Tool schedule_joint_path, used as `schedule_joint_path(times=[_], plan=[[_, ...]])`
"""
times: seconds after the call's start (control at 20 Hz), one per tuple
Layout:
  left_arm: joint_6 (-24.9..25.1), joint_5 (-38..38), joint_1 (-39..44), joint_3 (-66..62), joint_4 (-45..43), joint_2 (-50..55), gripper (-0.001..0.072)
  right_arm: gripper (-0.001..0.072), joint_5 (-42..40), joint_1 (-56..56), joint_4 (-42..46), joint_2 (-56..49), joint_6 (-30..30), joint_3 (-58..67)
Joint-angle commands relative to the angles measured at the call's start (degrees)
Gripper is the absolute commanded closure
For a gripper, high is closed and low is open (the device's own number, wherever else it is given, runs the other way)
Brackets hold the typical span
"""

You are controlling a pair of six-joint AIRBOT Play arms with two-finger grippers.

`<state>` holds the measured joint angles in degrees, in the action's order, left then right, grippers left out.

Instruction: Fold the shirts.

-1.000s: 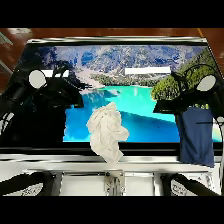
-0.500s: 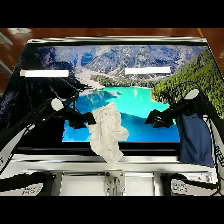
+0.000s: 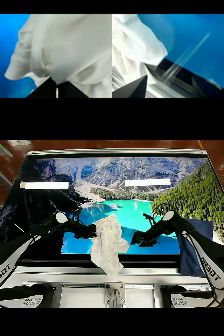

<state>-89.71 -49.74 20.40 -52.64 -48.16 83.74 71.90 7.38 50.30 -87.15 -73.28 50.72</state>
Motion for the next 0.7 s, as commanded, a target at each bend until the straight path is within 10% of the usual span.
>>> schedule_joint_path(times=[0.0, 0.25, 0.4, 0.65], plan=[[2.8, -2.4, -0.4, -0.5, 0.3, -1.7, 0.0662, 0.0042, -4.9, 5.1, -5.3, -3.0, -0.1, -0.5], [2.8, -2.6, 0.1, -0.5, 0.2, -6.2, 0.0662, 0.0084, -10.9, 8.9, -10.2, -3.5, -1.2, -0.5], [2.8, -2.6, -0.1, -0.5, 0.2, -7.1, 0.0662, 0.0589, -10.8, 9.2, -11.1, -3.5, -1.6, -0.3], [5.2, -7.0, -2.4, -6.2, -5.6, -12.4, 0.0664, 0.0633, -4.3, 9.2, 0.6, -0.4, -1.8, 7.9]])
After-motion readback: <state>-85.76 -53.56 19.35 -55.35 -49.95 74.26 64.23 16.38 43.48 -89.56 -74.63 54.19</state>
